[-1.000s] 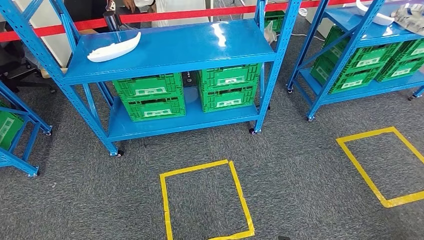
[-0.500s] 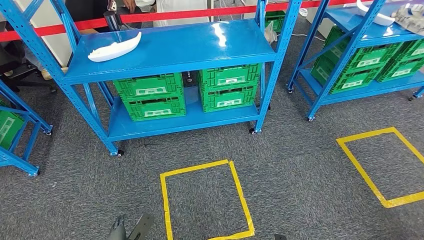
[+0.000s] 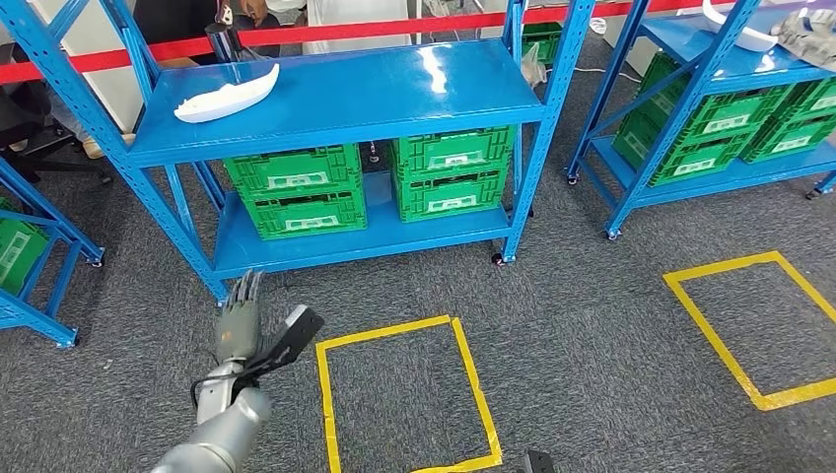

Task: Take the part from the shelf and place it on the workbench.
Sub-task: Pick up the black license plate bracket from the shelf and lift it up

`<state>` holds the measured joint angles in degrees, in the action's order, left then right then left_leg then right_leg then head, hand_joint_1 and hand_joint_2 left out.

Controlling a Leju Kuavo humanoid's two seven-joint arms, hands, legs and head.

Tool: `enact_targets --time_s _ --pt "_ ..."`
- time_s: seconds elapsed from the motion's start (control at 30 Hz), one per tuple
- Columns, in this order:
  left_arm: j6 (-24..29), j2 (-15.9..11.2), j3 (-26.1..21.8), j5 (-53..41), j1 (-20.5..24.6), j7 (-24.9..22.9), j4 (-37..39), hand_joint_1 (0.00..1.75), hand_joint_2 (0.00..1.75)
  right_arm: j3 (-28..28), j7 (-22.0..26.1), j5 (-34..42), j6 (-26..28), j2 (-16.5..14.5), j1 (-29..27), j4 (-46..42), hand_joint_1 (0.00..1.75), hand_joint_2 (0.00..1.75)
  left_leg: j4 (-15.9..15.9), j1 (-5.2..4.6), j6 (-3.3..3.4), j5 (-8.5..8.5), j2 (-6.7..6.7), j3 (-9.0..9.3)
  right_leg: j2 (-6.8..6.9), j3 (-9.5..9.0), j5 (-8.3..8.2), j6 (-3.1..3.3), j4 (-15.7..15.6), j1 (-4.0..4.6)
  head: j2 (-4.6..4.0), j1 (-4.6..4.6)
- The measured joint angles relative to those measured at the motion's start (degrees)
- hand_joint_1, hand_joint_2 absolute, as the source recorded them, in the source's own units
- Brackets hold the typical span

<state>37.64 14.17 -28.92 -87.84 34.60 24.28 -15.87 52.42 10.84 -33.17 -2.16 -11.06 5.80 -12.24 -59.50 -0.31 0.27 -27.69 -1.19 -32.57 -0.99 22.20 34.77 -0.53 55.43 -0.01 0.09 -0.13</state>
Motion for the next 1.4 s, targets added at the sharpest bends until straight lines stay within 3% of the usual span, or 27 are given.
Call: enact_targets --time_s 0.47,0.6,0.8,1.0,1.4 --pt "1.8 1.8 13.5 1.1 9.1 0.4 -5.1 0.00 1.75 0.5 -0.4 -0.4 -0.2 0.0 0.0 0.0 0.00 0.00 0.0 0.00 0.00 0.00 0.01 0.00 -0.01 0.02 -0.01 -0.01 0.0 0.00 0.00 0.00" --pt "-0.2 2.0 15.8 2.6 10.3 0.6 -5.7 0.00 0.00 0.5 -0.4 -0.4 -0.3 0.0 0.0 0.0 0.00 0.00 0.0 0.00 0.00 0.00 0.01 0.00 -0.01 0.03 -0.01 -0.01 0.0 0.00 0.00 0.01" --pt "-3.9 2.3 19.2 8.8 10.8 1.8 -7.3 0.00 0.00 0.7 -0.3 -0.4 -0.4 0.0 0.0 0.0 0.00 0.00 0.0 -0.01 0.00 0.00 0.01 0.00 -0.01 0.03 -0.01 -0.01 0.0 0.00 0.00 0.00" --pt "-5.5 2.3 23.3 13.4 11.3 0.0 -9.2 0.00 0.00 0.9 -0.2 -0.4 -0.5 0.0 0.0 0.0 0.00 0.00 0.0 -0.01 0.00 0.00 0.01 0.00 -0.01 0.03 -0.02 -0.02 0.0 0.00 0.00 0.00" --pt "-4.9 0.6 30.8 21.6 11.5 -4.3 -12.3 0.00 0.00 2.1 -0.2 -0.2 -0.5 -0.5 0.0 0.0 0.00 0.00 0.0 -0.52 0.37 -0.24 0.01 -0.13 -0.04 0.14 -0.06 -0.33 -0.3 -0.67 0.00 -0.01"
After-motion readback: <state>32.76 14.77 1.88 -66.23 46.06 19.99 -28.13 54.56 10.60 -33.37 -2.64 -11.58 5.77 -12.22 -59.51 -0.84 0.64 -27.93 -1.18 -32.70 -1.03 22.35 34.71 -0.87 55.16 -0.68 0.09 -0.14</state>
